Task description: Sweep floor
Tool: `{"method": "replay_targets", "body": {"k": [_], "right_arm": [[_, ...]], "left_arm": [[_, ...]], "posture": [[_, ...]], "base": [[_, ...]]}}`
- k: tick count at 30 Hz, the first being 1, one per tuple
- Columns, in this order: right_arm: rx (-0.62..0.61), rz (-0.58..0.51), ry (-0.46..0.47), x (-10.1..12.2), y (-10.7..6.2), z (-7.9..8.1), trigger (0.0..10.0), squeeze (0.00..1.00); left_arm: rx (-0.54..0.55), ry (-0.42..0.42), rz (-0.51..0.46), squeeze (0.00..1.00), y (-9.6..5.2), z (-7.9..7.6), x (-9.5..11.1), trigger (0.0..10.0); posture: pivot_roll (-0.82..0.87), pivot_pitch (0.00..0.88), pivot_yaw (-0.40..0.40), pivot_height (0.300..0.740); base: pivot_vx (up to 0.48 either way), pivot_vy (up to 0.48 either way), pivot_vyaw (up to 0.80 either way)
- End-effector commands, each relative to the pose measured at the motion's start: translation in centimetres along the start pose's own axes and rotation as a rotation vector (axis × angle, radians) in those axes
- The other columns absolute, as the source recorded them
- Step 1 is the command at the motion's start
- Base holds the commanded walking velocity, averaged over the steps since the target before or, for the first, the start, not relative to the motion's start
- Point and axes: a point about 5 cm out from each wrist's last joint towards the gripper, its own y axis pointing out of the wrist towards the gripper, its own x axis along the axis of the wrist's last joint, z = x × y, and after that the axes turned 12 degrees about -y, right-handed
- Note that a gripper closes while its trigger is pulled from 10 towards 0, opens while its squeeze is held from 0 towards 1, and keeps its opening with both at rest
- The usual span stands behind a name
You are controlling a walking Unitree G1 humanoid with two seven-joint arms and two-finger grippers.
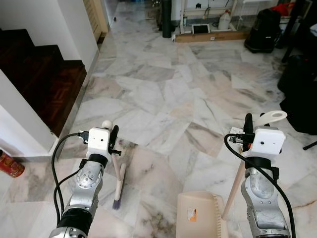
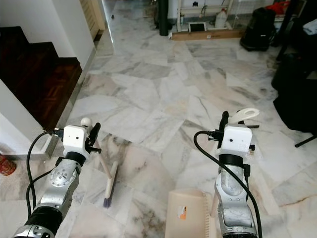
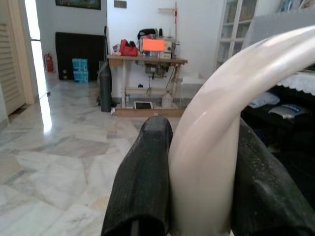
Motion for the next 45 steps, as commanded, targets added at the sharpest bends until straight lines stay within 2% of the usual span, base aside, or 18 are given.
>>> {"method": "replay_targets", "body": {"k": [1,45], "right_arm": [[-0.009,-0.047,0.005,1.13,0.34,-0.28,10.0,0.00],[-0.007,-0.045,0.009,1.02,0.33,-0.08,10.0,0.00]], "left_arm": [[0.002,0.015,-0.030,0.00,0.09,0.32,0.69,10.0],[-0.006,0.013,-0.039,0.00,0.21,0.23,0.94,10.0]], "posture": [[-0.17,0.095,0.055,0.740],[-0.16,0.075,0.055,0.740]], "base": [[0.000,-0.307,0.00],[0.000,-0.305,0.00]]}}
